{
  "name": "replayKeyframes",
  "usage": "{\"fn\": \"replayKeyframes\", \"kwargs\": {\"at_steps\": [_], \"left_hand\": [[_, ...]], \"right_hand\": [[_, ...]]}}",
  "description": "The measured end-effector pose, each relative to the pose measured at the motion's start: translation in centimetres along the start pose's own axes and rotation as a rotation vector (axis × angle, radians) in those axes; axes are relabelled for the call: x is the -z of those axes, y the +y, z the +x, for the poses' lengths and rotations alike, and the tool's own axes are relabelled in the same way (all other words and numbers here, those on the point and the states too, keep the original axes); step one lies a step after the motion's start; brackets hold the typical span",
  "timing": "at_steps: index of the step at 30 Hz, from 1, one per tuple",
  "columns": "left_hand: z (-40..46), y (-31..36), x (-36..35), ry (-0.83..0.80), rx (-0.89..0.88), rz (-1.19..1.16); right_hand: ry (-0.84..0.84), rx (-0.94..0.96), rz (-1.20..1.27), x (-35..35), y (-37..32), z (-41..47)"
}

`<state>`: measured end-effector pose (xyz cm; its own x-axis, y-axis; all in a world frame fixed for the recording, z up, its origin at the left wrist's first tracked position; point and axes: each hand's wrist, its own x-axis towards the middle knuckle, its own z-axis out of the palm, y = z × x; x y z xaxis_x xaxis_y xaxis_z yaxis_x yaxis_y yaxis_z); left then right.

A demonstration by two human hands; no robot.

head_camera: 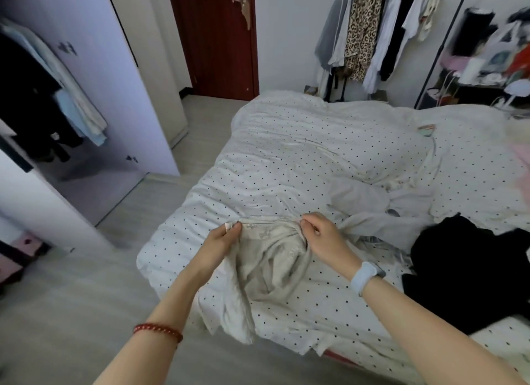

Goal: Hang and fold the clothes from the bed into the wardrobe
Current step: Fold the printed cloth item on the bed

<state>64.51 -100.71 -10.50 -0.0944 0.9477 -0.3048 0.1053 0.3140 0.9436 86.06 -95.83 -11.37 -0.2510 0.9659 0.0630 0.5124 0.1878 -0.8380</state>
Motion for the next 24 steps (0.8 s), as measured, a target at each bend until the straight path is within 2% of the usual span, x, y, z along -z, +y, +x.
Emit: {"fn": "replayKeyframes", "kwargs": {"at_steps": [2, 3, 7, 12, 14, 17, 19, 22, 24], "left_hand": [[0.1, 0.5, 1.3, -0.006, -0.013, -0.067], [0.0, 0.9, 1.7, 0.005, -0.019, -0.106], [-0.7, 2.4, 4.1, 0.094, -0.091, -0.245], [-1.6, 4.5, 4.3, -0.045, -0.252, -0.004], [-2.2, 5.5, 3.5, -0.034, -0.332, 0.015], [-2.4, 6.5, 4.1, 0.014, -0.401, -0.022], [-2.6, 6.4, 5.1, 0.032, -0.393, -0.043], [-2.8, 4.5, 6.1, 0.025, -0.292, 0.169], [-2.9, 2.9, 5.6, -0.099, -0.222, 0.361]], "right_hand": [[0.006, -0.004, -0.005, -0.3, -1.3, 0.3], [-0.047, -0.028, 0.027, -0.1, -2.1, 0.5], [-0.569, -0.195, 0.319, 0.6, -5.5, -0.3], [-0.611, -0.104, 0.235, -0.9, -7.5, -0.3], [-0.670, -0.049, 0.159, -3.0, -7.5, -0.7], [-0.536, -0.006, 0.127, -5.1, -7.0, -1.2], [-0.407, 0.009, 0.188, -4.5, -7.0, -1.1], [-0.174, 0.093, 0.189, -2.7, -7.5, -0.6], [-0.100, 0.197, 0.110, -2.2, -8.6, -0.3]]}}
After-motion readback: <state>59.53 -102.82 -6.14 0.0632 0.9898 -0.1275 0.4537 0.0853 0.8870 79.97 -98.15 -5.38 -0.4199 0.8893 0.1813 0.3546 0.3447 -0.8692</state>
